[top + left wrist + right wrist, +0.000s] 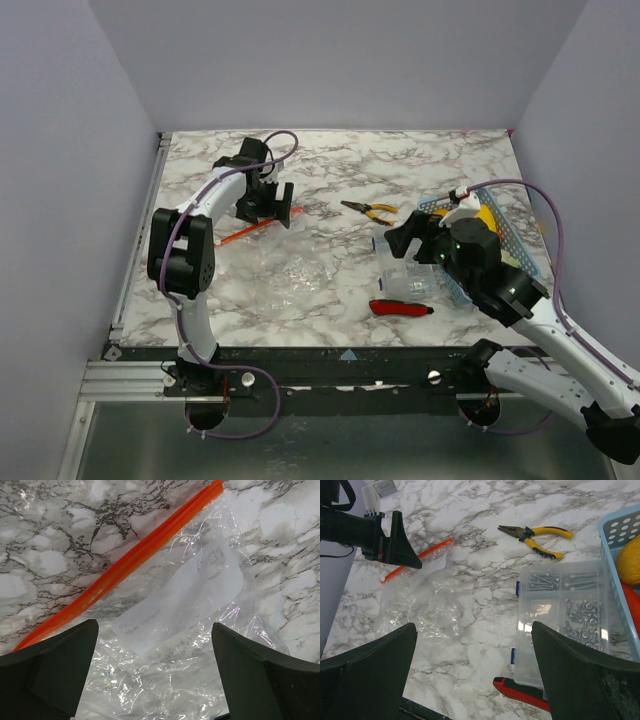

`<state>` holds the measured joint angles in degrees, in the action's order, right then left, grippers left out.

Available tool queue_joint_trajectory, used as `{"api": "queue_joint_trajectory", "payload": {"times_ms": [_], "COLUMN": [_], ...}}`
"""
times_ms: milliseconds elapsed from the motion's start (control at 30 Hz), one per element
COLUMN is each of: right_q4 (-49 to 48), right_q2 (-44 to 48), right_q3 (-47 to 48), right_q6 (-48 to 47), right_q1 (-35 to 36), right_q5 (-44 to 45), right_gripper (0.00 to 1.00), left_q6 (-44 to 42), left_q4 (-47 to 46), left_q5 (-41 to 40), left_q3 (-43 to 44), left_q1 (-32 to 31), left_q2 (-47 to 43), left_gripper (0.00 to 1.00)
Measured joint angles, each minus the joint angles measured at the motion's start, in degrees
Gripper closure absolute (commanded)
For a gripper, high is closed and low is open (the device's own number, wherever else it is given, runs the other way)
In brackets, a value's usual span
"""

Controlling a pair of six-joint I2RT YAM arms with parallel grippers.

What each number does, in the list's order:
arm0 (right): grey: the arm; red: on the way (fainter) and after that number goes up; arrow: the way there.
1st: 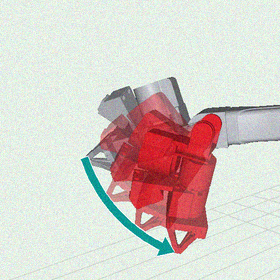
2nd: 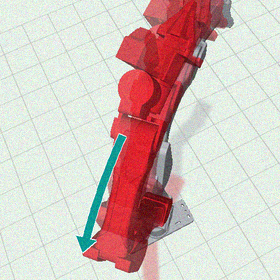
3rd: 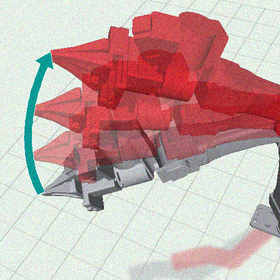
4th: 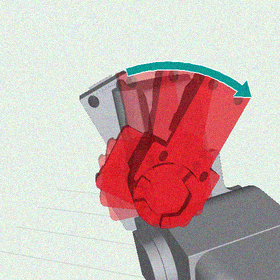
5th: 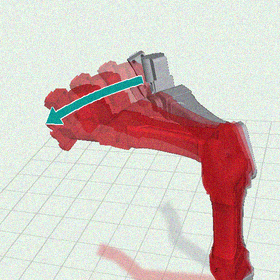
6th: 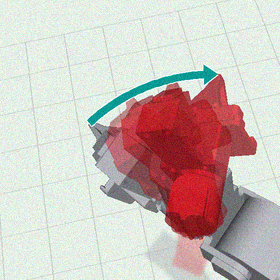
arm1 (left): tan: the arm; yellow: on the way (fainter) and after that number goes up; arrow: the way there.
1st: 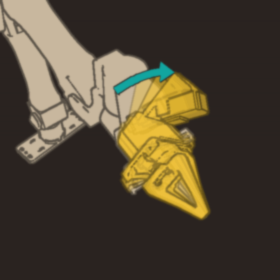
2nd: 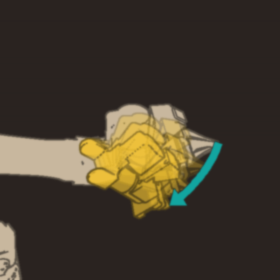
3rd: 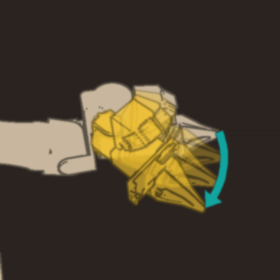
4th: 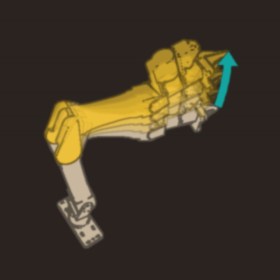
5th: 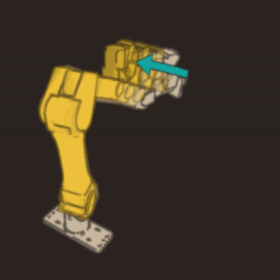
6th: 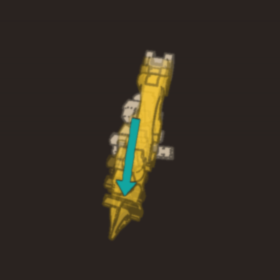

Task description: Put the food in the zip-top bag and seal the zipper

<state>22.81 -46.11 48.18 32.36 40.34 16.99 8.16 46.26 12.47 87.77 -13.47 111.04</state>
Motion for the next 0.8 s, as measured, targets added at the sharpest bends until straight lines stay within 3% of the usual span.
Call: {"api": "queue_joint_trajectory", "payload": {"times_ms": [567, 733, 800], "right_q4": [0.5, 0.48, 0.5], "right_q2": [0.11, 1.27, 1.29], "right_q3": [-0.59, -0.59, -0.59], "right_q6": [1.4, 1.66, 1.68], "right_q1": [0.0, 0.0, 0.0], "right_q5": [-2.95, -2.95, -2.95], "right_gripper": [0.0, 0.0, 0.0], "left_q6": [-0.87, 1.62, 3.02], "left_q4": [7.43, 9.29, 9.57], "left_q5": [0.0, 1.75, 2.05], "left_q3": [15.54, 16.76, 16.76], "left_q1": [1.86, 1.84, 1.77], "left_q2": [11.47, 12.0, 12.0], "left_gripper": [0.12, 0.08, 0.01]}}
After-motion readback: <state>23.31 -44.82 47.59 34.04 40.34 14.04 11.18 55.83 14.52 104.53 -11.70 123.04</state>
